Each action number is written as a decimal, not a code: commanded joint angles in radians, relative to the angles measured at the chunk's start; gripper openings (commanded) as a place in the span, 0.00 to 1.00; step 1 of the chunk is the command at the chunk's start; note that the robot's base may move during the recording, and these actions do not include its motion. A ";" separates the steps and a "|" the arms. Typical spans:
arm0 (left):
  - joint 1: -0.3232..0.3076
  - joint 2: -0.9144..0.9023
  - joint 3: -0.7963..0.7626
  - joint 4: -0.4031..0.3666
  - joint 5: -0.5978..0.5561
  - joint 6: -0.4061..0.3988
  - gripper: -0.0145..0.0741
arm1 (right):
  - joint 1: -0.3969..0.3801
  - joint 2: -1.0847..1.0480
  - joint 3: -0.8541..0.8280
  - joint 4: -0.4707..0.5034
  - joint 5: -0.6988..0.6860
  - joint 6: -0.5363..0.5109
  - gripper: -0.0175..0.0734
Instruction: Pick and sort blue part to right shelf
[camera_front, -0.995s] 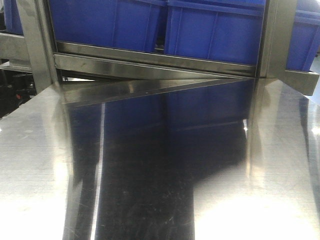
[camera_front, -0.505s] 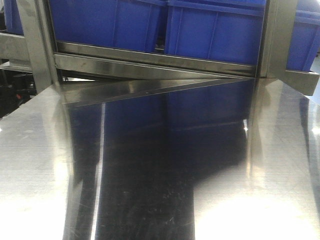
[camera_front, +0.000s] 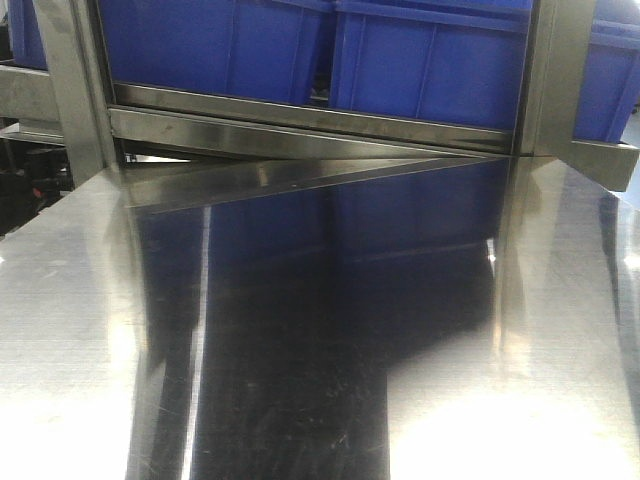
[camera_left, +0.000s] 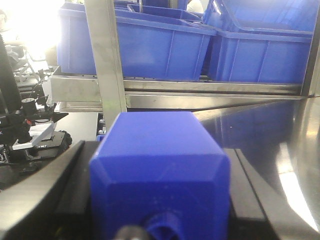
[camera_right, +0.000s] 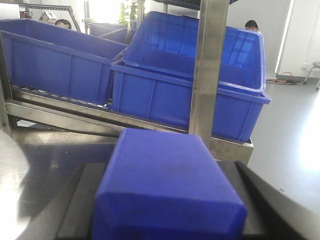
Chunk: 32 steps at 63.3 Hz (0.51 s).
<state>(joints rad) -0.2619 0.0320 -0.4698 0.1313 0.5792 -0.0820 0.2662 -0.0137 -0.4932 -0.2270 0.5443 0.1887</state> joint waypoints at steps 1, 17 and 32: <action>0.001 0.015 -0.028 0.005 -0.086 -0.010 0.60 | 0.000 -0.012 -0.024 -0.023 -0.088 -0.012 0.45; 0.001 0.015 -0.028 0.005 -0.086 -0.010 0.60 | 0.000 -0.012 -0.024 -0.023 -0.088 -0.012 0.45; 0.001 0.015 -0.028 0.005 -0.086 -0.010 0.60 | 0.000 -0.012 -0.024 -0.023 -0.088 -0.012 0.45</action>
<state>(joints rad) -0.2619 0.0320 -0.4698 0.1333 0.5792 -0.0820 0.2662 -0.0137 -0.4911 -0.2270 0.5482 0.1878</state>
